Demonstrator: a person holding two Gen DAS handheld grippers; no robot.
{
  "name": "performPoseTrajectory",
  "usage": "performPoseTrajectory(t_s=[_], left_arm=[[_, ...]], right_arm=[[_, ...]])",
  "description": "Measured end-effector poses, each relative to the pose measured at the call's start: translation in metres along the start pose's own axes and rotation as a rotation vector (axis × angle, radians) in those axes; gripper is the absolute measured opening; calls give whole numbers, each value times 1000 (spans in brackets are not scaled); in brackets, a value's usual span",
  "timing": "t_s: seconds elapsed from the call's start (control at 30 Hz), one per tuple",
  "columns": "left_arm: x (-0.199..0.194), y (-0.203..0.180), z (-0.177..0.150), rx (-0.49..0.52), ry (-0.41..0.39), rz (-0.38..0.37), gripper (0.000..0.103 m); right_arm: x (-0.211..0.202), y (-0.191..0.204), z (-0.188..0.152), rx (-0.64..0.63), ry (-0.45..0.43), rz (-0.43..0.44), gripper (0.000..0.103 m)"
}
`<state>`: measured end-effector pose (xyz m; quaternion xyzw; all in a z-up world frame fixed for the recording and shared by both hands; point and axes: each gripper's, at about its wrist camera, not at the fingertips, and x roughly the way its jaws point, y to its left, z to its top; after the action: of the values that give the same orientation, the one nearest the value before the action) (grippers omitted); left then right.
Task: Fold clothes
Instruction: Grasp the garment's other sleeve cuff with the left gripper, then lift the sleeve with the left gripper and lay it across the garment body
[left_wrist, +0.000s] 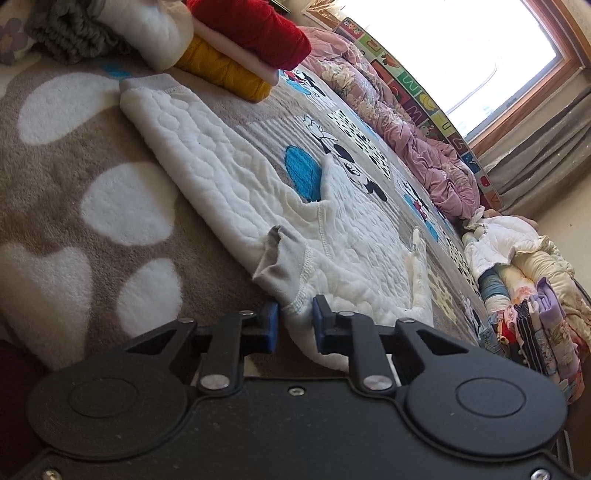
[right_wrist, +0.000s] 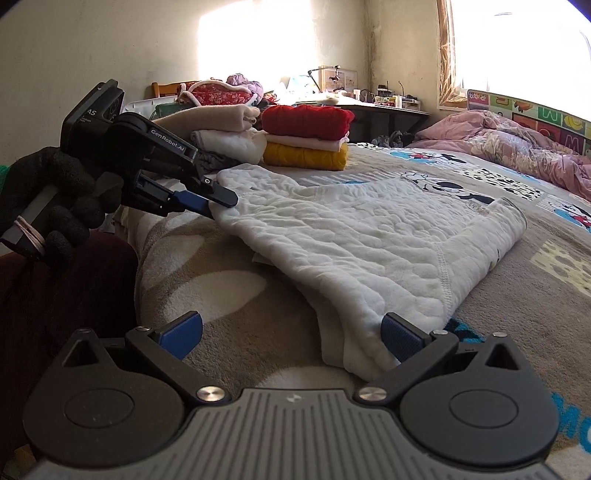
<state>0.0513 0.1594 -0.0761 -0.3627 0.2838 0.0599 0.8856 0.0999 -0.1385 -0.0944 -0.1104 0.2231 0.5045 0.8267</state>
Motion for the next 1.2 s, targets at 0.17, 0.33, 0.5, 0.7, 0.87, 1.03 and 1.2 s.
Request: performPoseTrajectory(t_s=[0.17,0.33,0.5,0.7,0.87,1.03,1.2], left_arm=[[-5,-17,3,105,-37,8,8],[-9,-39,9,200,-73,2,7],[-8,-63,24,284,-113,-25,6],[-3,-97,45,375,-163,-75,6],[8,-110,53,405,-163,-86,6],[6,-113,45,458,-160,-74,6],[12,-121,42,504,-154,-69,6]], right_arm=[[-11,-7,2,25,-36,-36,102],[-15,-14,0,48,-59,-38,102],[-1,0,-6,-17,29,-18,103],[-14,-8,1,49,-73,-48,102],[9,10,-5,-67,49,-17,103],[2,-3,-3,1,38,25,103],[9,5,-4,-46,67,18,103]])
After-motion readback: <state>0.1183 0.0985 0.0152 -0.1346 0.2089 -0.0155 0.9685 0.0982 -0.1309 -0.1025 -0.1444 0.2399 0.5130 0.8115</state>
